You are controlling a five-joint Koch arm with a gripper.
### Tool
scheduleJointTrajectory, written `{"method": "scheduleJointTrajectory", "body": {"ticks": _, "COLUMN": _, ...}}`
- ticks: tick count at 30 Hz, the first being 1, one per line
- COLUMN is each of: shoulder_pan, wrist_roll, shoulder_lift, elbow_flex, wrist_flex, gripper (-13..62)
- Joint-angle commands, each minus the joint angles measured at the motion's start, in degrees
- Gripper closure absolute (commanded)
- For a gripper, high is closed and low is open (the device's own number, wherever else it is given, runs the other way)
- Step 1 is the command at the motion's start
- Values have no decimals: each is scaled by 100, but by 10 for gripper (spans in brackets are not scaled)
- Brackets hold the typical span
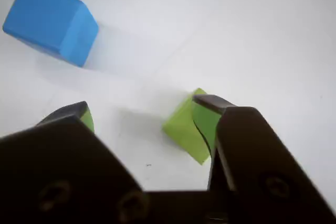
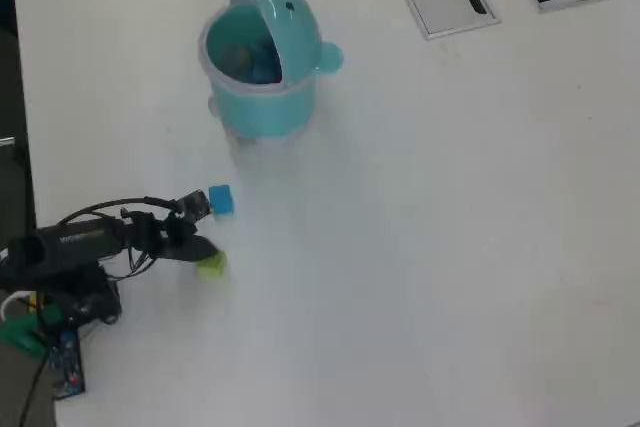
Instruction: Grasp RGB lego blocks and put them in the bin one by one.
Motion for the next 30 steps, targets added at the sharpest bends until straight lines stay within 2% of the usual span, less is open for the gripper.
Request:
{"method": "scheduleJointTrajectory", "body": {"ticks": 1, "shoulder_pan": 0, "wrist_roll": -35, "shoulder_lift": 158, "elbow_flex": -483, "wrist_flex": -9, "gripper": 156}}
{"method": "scheduleJointTrajectory", "body": {"ticks": 4, "shoulder_pan": -18, "wrist_roll": -88, "shoulder_lift": 193, "elbow_flex": -747, "wrist_flex": 88, "gripper": 156}}
{"method": "scheduleJointTrajectory", "body": {"ticks": 8, "shoulder_pan": 255, "wrist_roll": -1011, "shoulder_lift": 167, "elbow_flex": -940, "wrist_flex": 88, "gripper": 156}}
{"method": "scheduleJointTrajectory", "body": {"ticks": 18, "shoulder_pan": 712, "wrist_roll": -2145, "shoulder_lift": 352, "elbow_flex": -369, "wrist_flex": 105, "gripper": 159}}
{"method": "scheduleJointTrajectory", "body": {"ticks": 30, "shoulder_pan": 457, "wrist_roll": -2232, "shoulder_lift": 738, "elbow_flex": 475, "wrist_flex": 44, "gripper": 158}}
